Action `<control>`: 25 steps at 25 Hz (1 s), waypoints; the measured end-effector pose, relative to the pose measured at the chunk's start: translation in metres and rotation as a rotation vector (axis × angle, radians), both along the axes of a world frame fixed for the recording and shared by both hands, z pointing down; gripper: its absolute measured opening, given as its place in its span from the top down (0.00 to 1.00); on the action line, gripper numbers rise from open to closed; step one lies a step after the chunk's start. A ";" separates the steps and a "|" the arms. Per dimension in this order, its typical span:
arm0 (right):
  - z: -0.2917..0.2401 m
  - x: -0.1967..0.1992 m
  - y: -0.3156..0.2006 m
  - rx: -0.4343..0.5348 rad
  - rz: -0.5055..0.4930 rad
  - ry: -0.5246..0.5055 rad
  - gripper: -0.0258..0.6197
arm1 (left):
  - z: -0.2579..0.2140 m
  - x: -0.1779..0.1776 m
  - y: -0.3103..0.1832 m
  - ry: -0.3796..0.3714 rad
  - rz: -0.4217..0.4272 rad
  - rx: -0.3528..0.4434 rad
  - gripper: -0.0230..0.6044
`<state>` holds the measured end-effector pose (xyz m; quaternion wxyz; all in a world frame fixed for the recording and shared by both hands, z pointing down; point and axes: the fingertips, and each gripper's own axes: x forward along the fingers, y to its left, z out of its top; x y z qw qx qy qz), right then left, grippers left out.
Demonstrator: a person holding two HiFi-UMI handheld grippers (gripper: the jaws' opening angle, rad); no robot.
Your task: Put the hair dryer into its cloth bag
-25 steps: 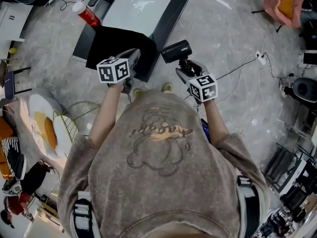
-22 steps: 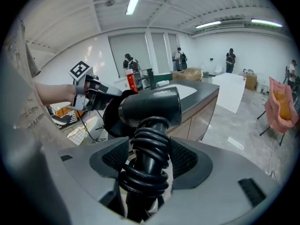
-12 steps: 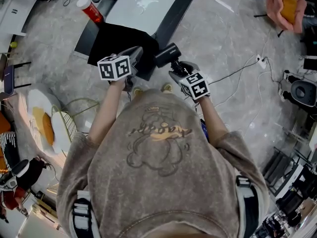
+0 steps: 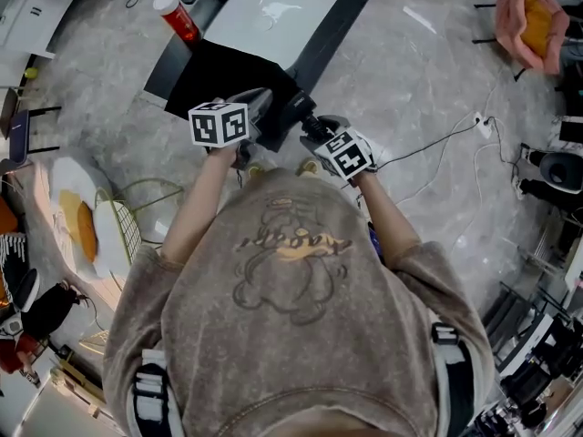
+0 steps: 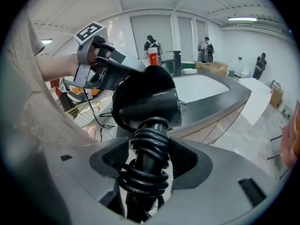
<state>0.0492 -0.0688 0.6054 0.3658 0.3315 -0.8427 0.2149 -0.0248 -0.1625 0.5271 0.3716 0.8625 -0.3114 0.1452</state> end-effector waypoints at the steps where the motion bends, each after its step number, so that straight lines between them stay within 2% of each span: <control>1: 0.000 -0.003 -0.001 0.000 -0.012 0.003 0.54 | 0.000 0.000 0.000 -0.001 0.001 0.000 0.91; 8: 0.002 -0.021 -0.009 -0.008 -0.082 0.012 0.54 | 0.003 -0.005 -0.002 -0.003 -0.008 -0.014 0.91; 18: -0.015 -0.046 -0.003 0.026 -0.168 0.041 0.54 | 0.014 -0.021 0.001 -0.050 -0.039 -0.034 0.91; 25: -0.013 -0.052 -0.005 0.020 -0.182 0.058 0.54 | 0.011 -0.022 0.007 -0.029 -0.023 -0.042 0.91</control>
